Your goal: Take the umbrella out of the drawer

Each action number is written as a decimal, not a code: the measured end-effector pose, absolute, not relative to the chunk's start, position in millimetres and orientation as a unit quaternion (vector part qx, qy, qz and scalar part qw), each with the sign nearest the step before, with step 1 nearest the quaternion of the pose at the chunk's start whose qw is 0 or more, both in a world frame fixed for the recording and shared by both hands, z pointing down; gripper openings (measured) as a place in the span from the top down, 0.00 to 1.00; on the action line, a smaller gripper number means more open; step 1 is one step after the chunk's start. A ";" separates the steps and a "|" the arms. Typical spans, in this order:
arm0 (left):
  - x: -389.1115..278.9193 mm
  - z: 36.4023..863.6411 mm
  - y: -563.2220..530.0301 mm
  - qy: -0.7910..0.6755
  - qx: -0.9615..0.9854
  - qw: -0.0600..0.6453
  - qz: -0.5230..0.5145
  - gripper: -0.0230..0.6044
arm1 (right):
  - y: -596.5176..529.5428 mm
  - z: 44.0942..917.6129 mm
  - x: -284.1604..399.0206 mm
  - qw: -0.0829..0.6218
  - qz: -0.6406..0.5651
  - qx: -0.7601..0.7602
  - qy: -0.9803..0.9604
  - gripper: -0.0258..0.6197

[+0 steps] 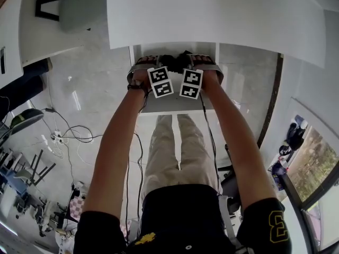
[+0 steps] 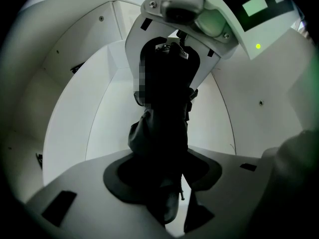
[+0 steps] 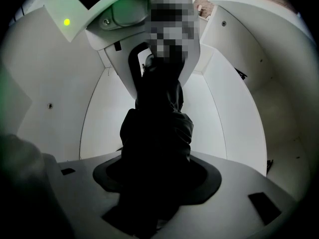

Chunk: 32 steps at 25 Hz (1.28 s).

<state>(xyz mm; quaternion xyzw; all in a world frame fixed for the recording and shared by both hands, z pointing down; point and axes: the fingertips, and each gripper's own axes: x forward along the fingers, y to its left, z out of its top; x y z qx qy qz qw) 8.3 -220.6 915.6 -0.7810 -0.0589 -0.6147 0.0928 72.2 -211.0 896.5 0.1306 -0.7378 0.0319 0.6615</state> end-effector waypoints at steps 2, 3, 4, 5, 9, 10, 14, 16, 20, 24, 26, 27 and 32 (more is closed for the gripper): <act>8.9 911.9 -220.9 -0.051 -0.779 0.096 -0.618 0.64 | -211.3 893.6 73.1 0.664 0.027 0.129 -0.736 0.54; 9.1 909.4 -220.6 -0.048 -0.779 0.097 -0.618 0.64 | -211.1 891.6 73.3 0.665 0.025 0.128 -0.735 0.54; 8.7 907.0 -219.7 -0.045 -0.779 0.099 -0.618 0.64 | -210.4 889.4 72.8 0.665 0.023 0.127 -0.736 0.54; 7.6 904.6 -218.6 -0.044 -0.779 0.101 -0.617 0.64 | -209.3 887.3 71.7 0.664 0.023 0.127 -0.736 0.54; 6.5 890.5 -213.6 -0.039 -0.778 0.109 -0.617 0.64 | -203.4 873.7 70.7 0.664 0.022 0.130 -0.736 0.54; 7.1 886.3 -212.1 -0.038 -0.779 0.110 -0.617 0.64 | -201.8 869.5 71.3 0.664 0.021 0.131 -0.736 0.54; 5.4 870.9 -209.4 -0.029 -0.780 0.115 -0.614 0.64 | -199.6 854.0 69.6 0.663 0.013 0.130 -0.738 0.54; 5.9 861.8 -208.6 -0.024 -0.781 0.118 -0.613 0.64 | -199.0 844.7 70.3 0.663 0.007 0.130 -0.737 0.54; 7.3 841.6 -207.8 -0.018 -0.782 0.127 -0.611 0.64 | -197.6 825.0 71.0 0.659 0.001 0.135 -0.740 0.54; 8.5 816.8 -215.1 -0.002 -0.782 0.144 -0.606 0.64 | -203.8 801.0 72.1 0.658 -0.014 0.148 -0.738 0.54; 7.9 802.9 -215.9 0.003 -0.783 0.149 -0.604 0.64 | -204.4 786.7 71.4 0.657 -0.022 0.151 -0.738 0.54; 7.7 795.7 -216.1 0.004 -0.783 0.151 -0.604 0.64 | -204.5 779.4 71.3 0.657 -0.024 0.153 -0.738 0.54; 0.6 752.6 -218.8 0.018 -0.782 0.171 -0.599 0.63 | -206.9 736.6 65.1 0.654 -0.040 0.167 -0.737 0.54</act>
